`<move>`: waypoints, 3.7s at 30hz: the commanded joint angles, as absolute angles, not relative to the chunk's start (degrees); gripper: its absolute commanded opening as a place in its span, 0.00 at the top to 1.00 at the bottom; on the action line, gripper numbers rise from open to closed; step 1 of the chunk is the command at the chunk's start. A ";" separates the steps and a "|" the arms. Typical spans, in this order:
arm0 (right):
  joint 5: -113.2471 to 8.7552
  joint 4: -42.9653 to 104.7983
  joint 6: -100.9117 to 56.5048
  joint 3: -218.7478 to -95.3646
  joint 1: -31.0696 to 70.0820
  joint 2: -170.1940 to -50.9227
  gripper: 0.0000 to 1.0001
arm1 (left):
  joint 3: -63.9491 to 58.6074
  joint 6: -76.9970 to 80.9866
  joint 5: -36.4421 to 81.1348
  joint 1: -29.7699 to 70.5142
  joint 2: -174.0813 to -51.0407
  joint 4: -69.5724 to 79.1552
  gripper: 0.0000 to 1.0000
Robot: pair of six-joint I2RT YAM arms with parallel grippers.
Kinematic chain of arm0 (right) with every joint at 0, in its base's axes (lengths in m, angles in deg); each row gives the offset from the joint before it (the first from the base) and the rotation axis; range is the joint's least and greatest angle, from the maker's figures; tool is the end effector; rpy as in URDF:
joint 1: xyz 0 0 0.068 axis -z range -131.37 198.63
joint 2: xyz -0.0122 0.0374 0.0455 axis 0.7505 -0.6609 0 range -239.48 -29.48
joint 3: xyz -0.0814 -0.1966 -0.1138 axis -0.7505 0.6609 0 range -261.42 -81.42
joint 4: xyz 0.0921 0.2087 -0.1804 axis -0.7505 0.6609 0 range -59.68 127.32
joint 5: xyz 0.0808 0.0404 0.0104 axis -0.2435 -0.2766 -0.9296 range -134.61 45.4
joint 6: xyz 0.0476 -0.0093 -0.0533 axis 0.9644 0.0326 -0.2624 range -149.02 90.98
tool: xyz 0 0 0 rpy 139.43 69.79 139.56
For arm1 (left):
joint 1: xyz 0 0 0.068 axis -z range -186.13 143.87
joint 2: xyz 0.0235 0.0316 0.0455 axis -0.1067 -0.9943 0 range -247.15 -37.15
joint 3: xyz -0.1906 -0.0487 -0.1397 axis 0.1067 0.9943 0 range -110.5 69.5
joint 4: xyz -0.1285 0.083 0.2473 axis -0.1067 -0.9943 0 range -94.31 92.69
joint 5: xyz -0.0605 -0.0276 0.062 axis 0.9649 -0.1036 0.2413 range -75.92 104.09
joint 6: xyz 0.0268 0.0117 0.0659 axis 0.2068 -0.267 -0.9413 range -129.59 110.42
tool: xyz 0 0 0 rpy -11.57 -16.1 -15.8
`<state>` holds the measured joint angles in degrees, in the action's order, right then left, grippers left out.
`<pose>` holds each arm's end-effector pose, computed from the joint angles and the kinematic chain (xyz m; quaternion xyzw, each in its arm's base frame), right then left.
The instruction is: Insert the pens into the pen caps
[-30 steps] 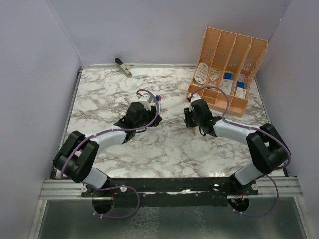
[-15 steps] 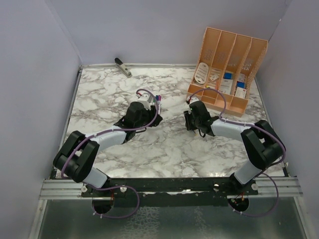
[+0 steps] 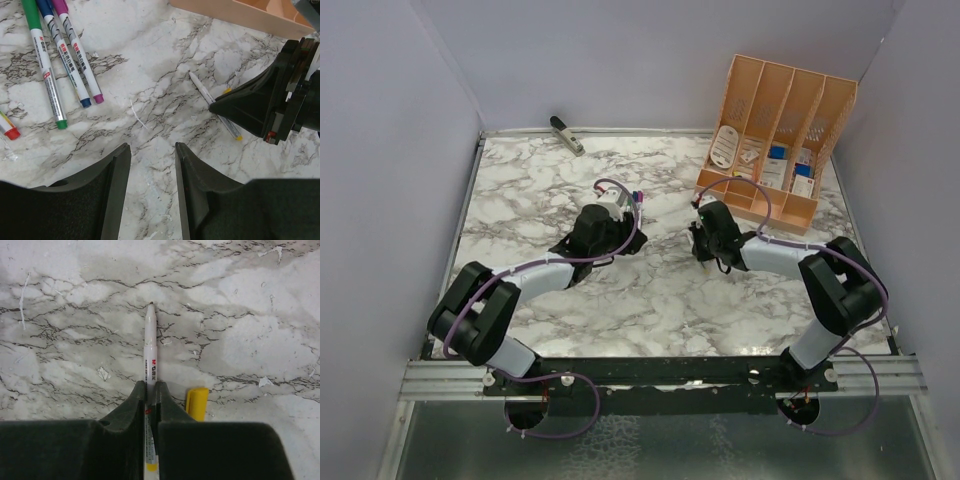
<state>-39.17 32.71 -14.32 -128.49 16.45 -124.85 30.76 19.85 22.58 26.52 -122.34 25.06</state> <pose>0.3032 0.1840 0.0744 -0.1272 0.9322 0.0927 0.3259 0.2948 -0.1992 0.1310 0.0637 0.8352 -0.3330 0.4329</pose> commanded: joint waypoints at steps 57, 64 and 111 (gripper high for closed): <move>-61.76 -35.67 11.65 -99.92 15.67 -101.84 0.99 | 37.60 36.24 44.66 33.20 -133.45 84.32 0.65; -62.96 -35.98 12.35 -99.88 15.28 -103.16 0.99 | 36.90 38.36 44.42 33.25 -134.01 87.03 0.85; -30.45 35.10 -8.66 -122.24 15.15 -109.77 0.78 | 33.86 5.16 34.12 33.59 -114.56 14.03 1.00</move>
<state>-33.86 33.89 -7.70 -120.03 15.27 -107.15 34.45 6.71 31.63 33.34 -115.33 14.15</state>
